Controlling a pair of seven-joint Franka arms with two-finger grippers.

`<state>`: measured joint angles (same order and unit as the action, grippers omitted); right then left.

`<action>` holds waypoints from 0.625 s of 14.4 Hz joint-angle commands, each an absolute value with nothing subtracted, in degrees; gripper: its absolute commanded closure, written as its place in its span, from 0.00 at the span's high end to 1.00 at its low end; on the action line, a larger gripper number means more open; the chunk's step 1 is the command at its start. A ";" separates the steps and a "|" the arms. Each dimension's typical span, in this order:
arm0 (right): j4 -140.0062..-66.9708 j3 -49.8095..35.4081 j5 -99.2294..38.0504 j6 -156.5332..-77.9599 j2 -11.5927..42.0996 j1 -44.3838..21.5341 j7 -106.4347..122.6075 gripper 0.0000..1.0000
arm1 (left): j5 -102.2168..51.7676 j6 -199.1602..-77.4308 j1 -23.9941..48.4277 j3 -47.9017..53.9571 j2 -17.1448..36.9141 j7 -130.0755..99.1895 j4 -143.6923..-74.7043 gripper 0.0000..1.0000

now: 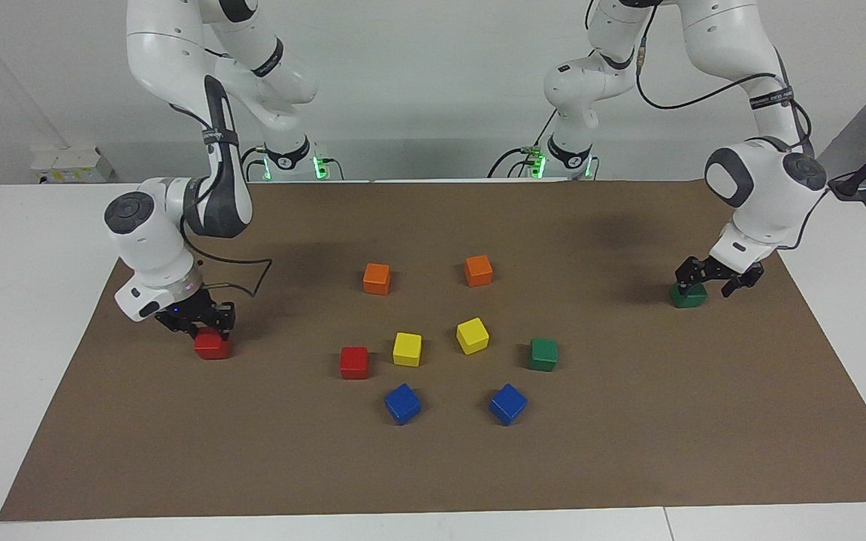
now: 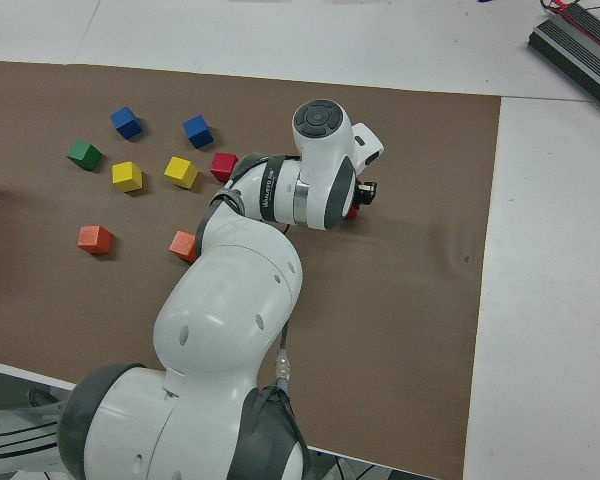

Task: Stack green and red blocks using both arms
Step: 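Set the green cube down with the left gripper while the right gripper lowers red, then reach the left gripper to the other green while the right gripper releases red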

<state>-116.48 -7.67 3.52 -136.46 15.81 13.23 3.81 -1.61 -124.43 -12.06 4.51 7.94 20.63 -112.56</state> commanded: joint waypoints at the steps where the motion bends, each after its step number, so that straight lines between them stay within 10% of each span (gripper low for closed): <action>1: -117.60 -8.35 2.55 -138.16 15.38 14.41 5.54 0.80 | -4.13 -118.49 -6.18 4.04 12.12 14.88 -103.03 1.00; 2: -117.60 -8.35 2.55 -138.16 15.38 14.41 5.45 1.00 | -4.30 -117.52 -3.89 4.04 13.09 12.50 -100.57 1.00; 9: -111.39 -8.52 2.55 -127.59 12.85 13.10 5.01 1.00 | -8.00 -117.77 11.14 3.78 21.08 6.07 -92.39 1.00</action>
<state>-115.24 -7.81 3.49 -134.62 15.35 13.09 3.81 -7.08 -118.53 7.56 4.93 16.16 6.86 -97.20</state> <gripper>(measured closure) 0.000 0.000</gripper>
